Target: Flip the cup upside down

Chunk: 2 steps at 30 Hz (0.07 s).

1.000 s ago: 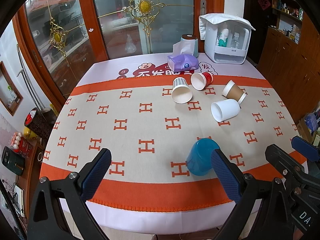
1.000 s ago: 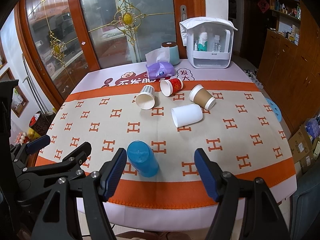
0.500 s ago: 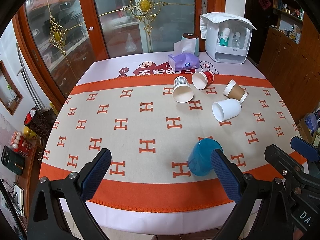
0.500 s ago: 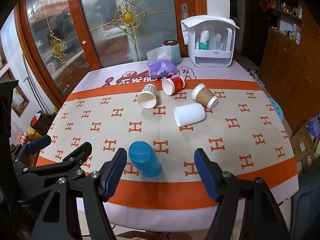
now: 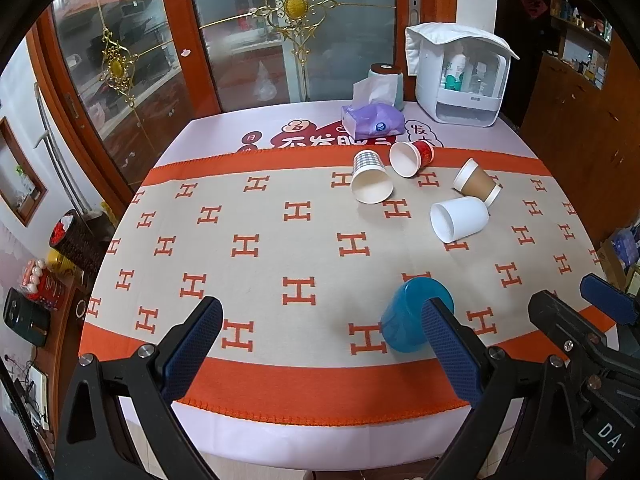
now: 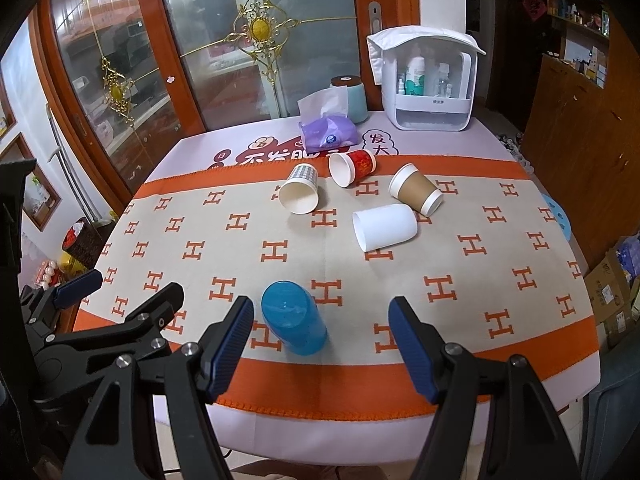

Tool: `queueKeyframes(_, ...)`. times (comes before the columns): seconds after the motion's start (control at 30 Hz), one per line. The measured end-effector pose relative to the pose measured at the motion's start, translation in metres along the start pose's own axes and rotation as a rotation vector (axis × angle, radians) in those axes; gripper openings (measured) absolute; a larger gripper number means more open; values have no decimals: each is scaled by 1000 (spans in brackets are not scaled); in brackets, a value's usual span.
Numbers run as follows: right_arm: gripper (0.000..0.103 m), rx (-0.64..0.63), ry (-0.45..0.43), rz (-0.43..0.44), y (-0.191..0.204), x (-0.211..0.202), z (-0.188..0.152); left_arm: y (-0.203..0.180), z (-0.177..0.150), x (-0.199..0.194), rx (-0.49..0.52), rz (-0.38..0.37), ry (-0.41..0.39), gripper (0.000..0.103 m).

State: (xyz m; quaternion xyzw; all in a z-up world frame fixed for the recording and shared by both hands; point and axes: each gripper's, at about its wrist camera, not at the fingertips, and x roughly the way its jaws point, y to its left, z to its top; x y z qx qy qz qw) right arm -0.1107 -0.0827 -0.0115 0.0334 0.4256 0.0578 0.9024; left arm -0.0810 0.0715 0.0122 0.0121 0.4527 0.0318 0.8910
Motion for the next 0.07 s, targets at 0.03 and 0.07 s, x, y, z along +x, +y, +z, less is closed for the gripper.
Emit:
queueKeyframes(0.03,70,0,4,2,-1,1,1,0,0,0,-2,1,1,99)
queueKeyframes(0.07,70,0,9,5,-1,2,1,0,1,1,-3,1,3,99)
